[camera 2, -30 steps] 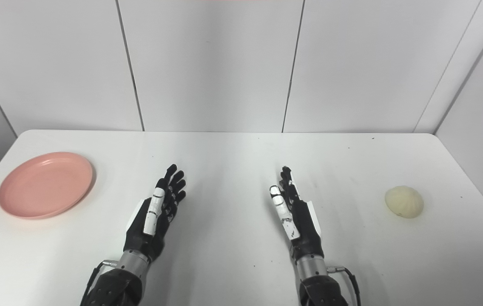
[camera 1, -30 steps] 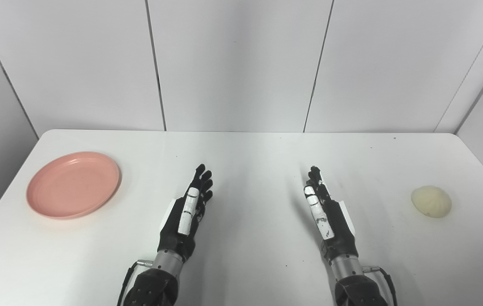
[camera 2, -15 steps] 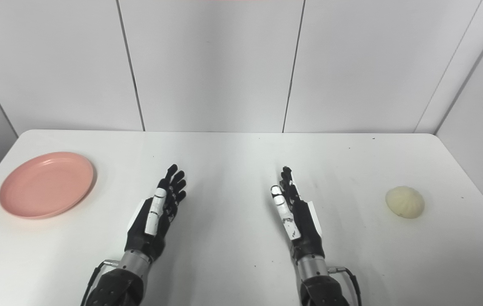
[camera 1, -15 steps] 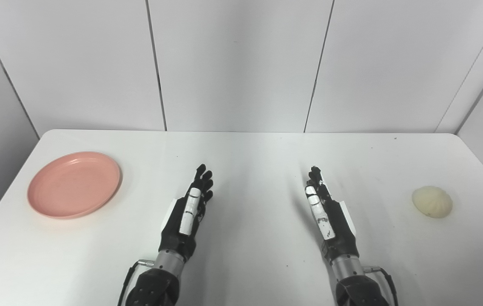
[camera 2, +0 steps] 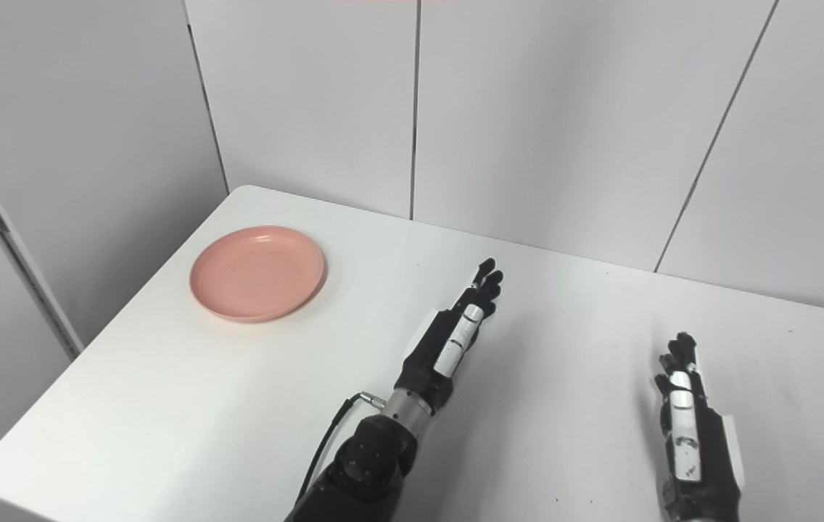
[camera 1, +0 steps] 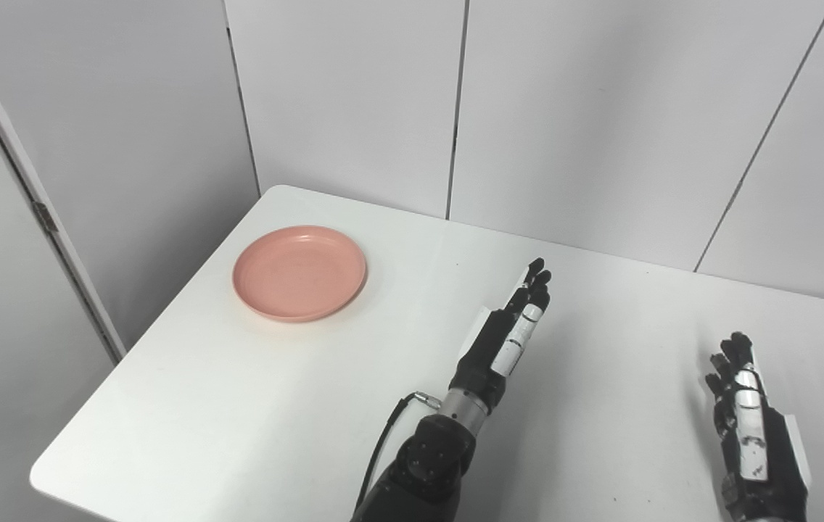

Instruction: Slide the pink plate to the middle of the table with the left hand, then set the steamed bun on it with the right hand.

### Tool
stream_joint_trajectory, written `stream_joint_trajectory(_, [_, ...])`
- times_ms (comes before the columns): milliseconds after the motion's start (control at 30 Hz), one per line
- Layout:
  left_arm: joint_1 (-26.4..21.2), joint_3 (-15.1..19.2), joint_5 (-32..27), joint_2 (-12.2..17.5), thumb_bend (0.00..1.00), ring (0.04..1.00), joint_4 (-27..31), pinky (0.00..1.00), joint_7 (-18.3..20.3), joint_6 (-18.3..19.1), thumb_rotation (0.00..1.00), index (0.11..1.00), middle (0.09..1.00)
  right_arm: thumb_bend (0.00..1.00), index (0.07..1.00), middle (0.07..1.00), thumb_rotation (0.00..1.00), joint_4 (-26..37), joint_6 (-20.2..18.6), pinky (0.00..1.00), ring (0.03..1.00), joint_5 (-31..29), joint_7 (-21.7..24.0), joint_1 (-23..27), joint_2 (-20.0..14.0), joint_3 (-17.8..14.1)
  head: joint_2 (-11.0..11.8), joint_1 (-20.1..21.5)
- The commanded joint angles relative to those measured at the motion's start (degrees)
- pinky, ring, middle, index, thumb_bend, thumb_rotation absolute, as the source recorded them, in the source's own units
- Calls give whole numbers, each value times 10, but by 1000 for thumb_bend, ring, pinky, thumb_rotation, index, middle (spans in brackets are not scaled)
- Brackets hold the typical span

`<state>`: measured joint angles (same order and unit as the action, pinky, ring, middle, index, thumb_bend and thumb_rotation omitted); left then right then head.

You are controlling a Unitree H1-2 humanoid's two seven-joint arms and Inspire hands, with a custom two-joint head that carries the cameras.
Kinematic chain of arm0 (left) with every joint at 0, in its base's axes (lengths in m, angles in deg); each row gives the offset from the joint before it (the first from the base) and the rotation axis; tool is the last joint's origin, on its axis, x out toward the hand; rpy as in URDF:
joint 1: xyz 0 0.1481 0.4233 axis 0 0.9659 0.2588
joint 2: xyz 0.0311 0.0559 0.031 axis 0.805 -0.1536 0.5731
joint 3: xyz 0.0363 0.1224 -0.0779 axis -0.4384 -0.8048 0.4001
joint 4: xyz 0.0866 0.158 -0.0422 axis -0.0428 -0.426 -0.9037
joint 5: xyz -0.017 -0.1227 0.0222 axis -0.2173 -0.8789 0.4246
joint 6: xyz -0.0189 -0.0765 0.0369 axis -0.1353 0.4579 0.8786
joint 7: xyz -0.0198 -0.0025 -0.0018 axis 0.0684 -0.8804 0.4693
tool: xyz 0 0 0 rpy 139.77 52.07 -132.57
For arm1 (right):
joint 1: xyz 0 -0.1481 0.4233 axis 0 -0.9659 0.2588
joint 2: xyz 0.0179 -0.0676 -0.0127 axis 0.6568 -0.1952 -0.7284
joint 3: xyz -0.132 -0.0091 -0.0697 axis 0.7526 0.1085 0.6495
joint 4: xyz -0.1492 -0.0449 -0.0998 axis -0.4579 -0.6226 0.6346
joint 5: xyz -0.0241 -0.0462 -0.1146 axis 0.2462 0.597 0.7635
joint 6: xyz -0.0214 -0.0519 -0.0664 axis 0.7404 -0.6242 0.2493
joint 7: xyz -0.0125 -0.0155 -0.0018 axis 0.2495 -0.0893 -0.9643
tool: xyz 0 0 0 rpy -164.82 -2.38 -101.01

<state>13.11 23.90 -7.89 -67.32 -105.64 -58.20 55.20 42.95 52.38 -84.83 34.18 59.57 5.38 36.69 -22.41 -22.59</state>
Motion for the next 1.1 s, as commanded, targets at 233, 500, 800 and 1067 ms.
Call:
stream_joint_trajectory(233, [25,33,-25,19,656,1000,19,1000,-12,-11,1000,1000,1000,360,1000,1000,1000,8,1,1000,1000,-7,3,-7,4,-1,8,-5])
stream_joint_trajectory(500, [-9,70,-21,58,761,867,73,954,-33,7,1000,888,888,324,1000,1000,1000,9,3,1000,1000,-4,-3,-4,10,0,14,-5])
stream_joint_trajectory(800, [-36,123,-72,115,824,829,137,866,-29,53,1000,831,838,314,1000,1000,959,10,8,1000,1000,-5,-6,-4,17,-3,16,0])
stream_joint_trajectory(1067, [-49,181,-96,148,826,781,170,799,-55,92,1000,781,789,295,1000,1000,963,20,3,1000,1000,-2,-7,-6,19,-3,16,1])
